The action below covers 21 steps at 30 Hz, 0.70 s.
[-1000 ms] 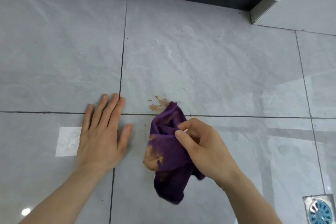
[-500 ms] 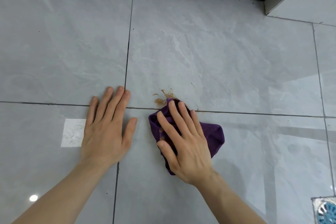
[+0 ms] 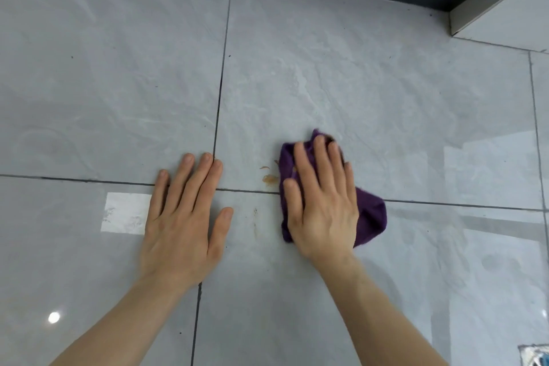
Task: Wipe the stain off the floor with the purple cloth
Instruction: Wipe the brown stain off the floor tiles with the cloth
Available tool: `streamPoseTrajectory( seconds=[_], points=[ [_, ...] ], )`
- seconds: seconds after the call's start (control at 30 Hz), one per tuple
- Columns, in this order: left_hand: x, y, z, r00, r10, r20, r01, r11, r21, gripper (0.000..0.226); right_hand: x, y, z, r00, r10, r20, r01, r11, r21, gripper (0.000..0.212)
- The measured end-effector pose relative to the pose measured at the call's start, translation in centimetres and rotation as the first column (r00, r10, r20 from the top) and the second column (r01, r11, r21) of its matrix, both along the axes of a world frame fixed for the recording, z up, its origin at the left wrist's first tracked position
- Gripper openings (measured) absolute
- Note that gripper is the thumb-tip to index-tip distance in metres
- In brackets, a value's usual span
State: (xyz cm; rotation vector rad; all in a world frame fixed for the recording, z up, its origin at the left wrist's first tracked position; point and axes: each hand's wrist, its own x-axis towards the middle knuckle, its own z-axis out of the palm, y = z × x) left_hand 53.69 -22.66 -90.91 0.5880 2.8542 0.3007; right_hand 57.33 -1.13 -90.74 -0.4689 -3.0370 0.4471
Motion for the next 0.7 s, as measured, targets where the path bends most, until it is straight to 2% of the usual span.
streamPoseTrajectory(
  seconds=[0.07, 0.13, 0.23, 0.3, 0.43, 0.7],
  points=[
    [0.2, 0.0, 0.0, 1.0, -0.008, 0.003, 0.008, 1.0, 0.003, 0.068, -2.6, 0.6, -0.2, 0.996, -0.085, 0.008, 0.085, 0.996, 0.01, 0.053],
    [0.2, -0.1, 0.0, 1.0, -0.022, 0.003, 0.022, 1.0, -0.011, 0.069, -5.3, 0.4, -0.3, 0.995, -0.095, 0.023, 0.095, 0.995, -0.006, 0.054],
    [0.1, -0.3, -0.1, 1.0, -0.021, 0.01, 0.021, 1.0, -0.021, 0.07, -8.4, -1.8, -0.4, 0.998, -0.06, 0.011, 0.06, 0.998, -0.027, 0.054],
    [0.4, -0.5, -0.1, 1.0, -0.015, 0.016, 0.016, 1.0, -0.017, 0.07, -8.7, -3.7, -0.4, 1.0, 0.026, 0.004, -0.025, 0.999, -0.022, 0.054],
    [0.7, -1.5, -0.5, 1.0, 0.003, 0.02, -0.003, 1.0, -0.017, 0.072, -5.7, -6.5, -0.8, 0.977, 0.209, 0.05, -0.207, 0.978, -0.039, 0.054],
    [0.4, -2.0, -1.1, 0.999, 0.034, 0.008, -0.034, 0.999, 0.033, 0.073, 4.0, -8.0, -0.8, 0.953, 0.287, 0.096, -0.278, 0.956, -0.092, 0.056]
  ],
)
